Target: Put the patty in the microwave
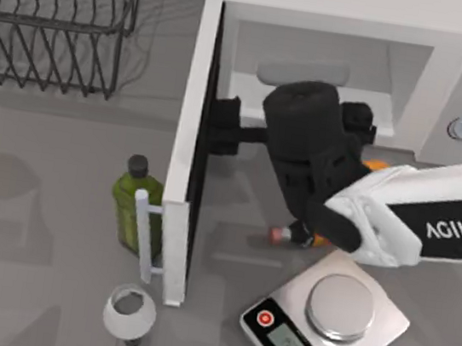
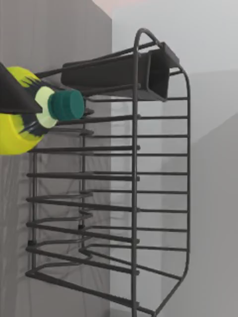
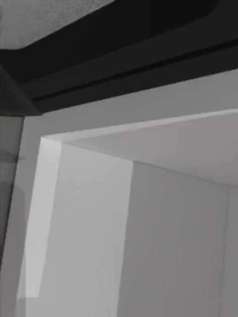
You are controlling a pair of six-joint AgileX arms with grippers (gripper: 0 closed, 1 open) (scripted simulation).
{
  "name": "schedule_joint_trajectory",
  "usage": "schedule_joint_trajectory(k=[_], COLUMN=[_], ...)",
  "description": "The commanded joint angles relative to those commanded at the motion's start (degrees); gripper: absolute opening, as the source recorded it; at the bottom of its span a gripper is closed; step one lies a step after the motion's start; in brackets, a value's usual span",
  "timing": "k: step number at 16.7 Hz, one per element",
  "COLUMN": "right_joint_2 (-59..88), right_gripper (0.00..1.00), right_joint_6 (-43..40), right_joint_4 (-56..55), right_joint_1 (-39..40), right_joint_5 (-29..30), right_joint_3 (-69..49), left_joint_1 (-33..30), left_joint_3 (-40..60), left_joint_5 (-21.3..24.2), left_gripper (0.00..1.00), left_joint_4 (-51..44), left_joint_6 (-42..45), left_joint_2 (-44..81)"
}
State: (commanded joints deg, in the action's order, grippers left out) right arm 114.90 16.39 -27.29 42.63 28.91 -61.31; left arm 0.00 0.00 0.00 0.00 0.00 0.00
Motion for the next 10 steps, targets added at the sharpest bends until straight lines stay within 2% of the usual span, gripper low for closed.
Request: schedule_joint_trajectory(k=[6, 10], right_joint_2=[-0.2, 1.01], right_gripper=[1.0, 1.0], right_joint_6=[1.8, 1.98], right_joint_4=[-0.55, 0.11], right_joint_1=[4.64, 5.72], right_joint_5=[1.07, 0.77], right_joint_3=[9.7, 11.3], left_joint_1=[0.0, 0.0], left_joint_3=[0.0, 0.0], left_joint_5=[0.0, 0.0], left_gripper=[1.0, 1.0], left_joint_4=[0.0, 0.0], left_joint_6=[0.0, 0.0], left_joint_2=[0.0, 0.0])
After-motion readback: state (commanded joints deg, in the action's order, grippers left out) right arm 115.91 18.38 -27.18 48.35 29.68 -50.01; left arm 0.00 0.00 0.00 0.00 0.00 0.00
